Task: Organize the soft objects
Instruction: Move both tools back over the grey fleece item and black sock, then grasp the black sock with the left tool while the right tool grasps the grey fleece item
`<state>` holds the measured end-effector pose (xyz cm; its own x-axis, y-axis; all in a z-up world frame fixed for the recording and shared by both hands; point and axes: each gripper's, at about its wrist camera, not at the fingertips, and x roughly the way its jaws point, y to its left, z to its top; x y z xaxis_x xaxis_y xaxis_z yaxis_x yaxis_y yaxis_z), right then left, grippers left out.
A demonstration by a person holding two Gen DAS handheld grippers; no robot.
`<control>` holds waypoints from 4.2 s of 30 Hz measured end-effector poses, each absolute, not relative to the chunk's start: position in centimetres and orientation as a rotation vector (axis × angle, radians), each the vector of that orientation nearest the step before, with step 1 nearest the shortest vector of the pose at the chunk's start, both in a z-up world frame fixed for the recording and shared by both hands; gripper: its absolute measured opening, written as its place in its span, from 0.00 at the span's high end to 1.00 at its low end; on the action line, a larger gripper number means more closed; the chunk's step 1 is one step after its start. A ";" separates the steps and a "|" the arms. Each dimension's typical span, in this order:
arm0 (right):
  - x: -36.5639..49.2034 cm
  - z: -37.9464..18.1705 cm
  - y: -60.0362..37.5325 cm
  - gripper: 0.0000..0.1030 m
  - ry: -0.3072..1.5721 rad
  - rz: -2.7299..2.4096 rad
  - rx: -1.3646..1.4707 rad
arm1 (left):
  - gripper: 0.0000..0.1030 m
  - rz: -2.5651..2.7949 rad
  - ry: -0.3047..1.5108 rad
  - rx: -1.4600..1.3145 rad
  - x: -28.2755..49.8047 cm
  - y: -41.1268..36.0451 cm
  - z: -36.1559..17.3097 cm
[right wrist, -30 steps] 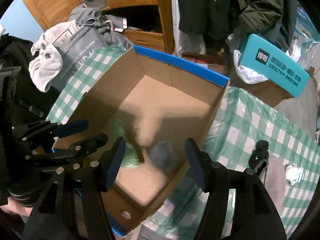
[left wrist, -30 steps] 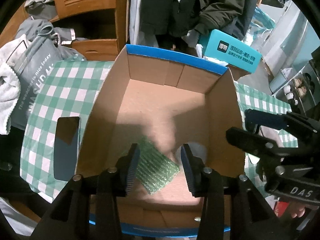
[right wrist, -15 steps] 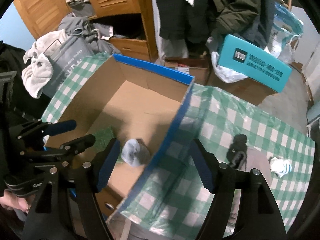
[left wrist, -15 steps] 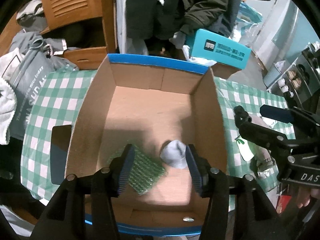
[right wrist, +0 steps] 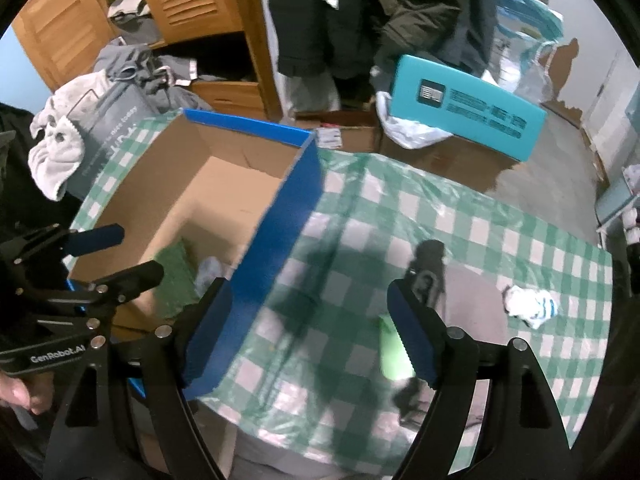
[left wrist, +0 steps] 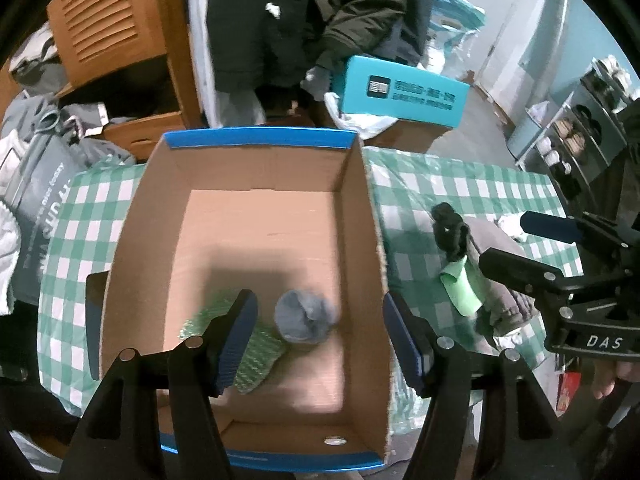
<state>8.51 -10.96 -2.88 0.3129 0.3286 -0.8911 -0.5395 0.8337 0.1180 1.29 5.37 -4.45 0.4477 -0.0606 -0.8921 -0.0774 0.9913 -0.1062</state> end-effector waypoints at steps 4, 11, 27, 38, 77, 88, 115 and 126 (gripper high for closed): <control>8.7 -3.1 -12.9 0.23 1.119 0.550 -0.204 | 0.34 -0.012 1.116 -0.109 1.6 3.7 -4.5; 9.0 -3.7 -16.2 0.22 1.132 0.493 -0.187 | 0.28 -0.044 1.133 -0.079 2.1 1.0 -4.4; 10.0 -8.1 -22.1 0.22 1.227 0.359 -0.175 | 0.25 -0.119 1.174 -0.008 3.4 -4.4 -5.9; 10.4 -11.5 -24.6 0.22 1.315 0.312 -0.135 | 0.25 -0.143 1.233 -0.013 4.6 -6.4 -8.2; 11.8 -10.4 -28.4 0.70 1.244 0.405 0.073 | 0.25 -0.136 1.312 -0.064 8.5 -9.3 -11.9; 13.6 -9.7 -29.9 0.70 1.178 0.381 0.065 | 0.25 -0.120 1.327 -0.084 11.7 -10.8 -13.1; 16.4 -11.4 -32.2 0.70 1.160 0.372 0.058 | 0.64 -0.066 1.376 -0.062 16.6 -12.8 -18.1; 16.2 -11.1 -31.5 0.70 1.158 0.378 0.038 | 0.72 -0.072 1.301 -0.022 15.6 -12.8 -15.9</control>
<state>16.24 -31.53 -11.10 0.3456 0.3103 -0.8856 -0.2719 0.9364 0.2220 15.57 -12.80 -15.89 0.2645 -0.0657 -0.9621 0.0409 0.9975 -0.0569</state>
